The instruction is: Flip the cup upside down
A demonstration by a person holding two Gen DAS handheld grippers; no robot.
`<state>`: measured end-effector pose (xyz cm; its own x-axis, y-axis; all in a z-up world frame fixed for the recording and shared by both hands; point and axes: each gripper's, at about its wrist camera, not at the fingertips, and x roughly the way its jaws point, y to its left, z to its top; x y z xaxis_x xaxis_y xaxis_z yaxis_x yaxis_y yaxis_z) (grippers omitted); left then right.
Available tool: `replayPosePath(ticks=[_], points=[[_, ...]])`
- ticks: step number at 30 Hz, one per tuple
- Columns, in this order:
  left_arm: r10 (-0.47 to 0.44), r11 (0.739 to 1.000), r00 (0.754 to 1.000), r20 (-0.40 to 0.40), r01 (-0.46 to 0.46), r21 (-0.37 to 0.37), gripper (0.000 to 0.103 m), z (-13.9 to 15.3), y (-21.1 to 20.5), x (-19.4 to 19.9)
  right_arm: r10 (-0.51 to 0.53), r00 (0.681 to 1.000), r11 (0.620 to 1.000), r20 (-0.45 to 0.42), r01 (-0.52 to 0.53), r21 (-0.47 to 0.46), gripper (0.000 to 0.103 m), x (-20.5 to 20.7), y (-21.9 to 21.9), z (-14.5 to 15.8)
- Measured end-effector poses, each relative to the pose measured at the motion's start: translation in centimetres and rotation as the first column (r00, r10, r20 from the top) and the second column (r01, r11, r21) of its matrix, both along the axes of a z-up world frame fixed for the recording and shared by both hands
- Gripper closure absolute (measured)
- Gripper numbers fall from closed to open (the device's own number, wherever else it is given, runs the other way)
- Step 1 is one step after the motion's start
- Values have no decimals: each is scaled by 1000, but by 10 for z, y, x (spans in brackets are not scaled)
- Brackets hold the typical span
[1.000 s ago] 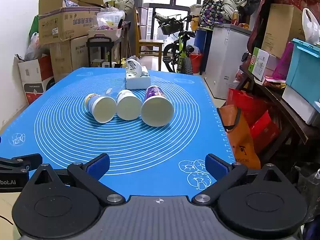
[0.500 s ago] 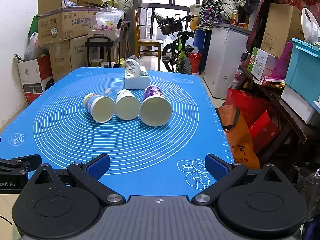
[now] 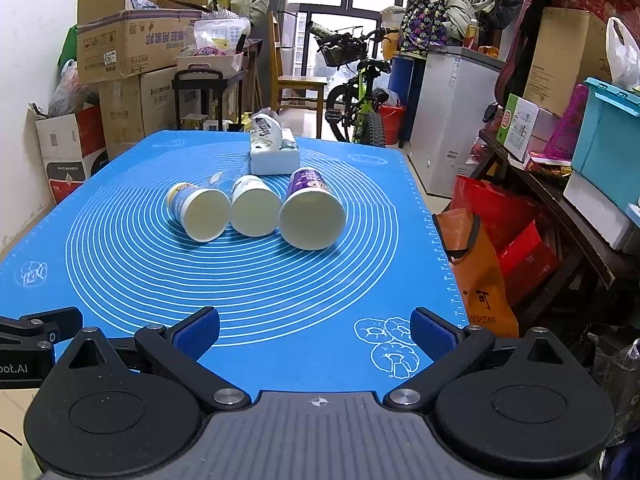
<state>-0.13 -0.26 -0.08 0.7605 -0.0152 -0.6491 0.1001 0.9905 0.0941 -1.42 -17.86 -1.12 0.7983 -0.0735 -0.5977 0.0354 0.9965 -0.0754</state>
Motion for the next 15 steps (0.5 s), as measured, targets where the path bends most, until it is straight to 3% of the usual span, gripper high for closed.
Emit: replayPosePath(ticks=[15], points=[[-8, 1000, 1000, -1, 8, 7, 0, -2, -1, 0, -1, 1000, 1000, -3, 1, -9, 2, -3, 3, 1]])
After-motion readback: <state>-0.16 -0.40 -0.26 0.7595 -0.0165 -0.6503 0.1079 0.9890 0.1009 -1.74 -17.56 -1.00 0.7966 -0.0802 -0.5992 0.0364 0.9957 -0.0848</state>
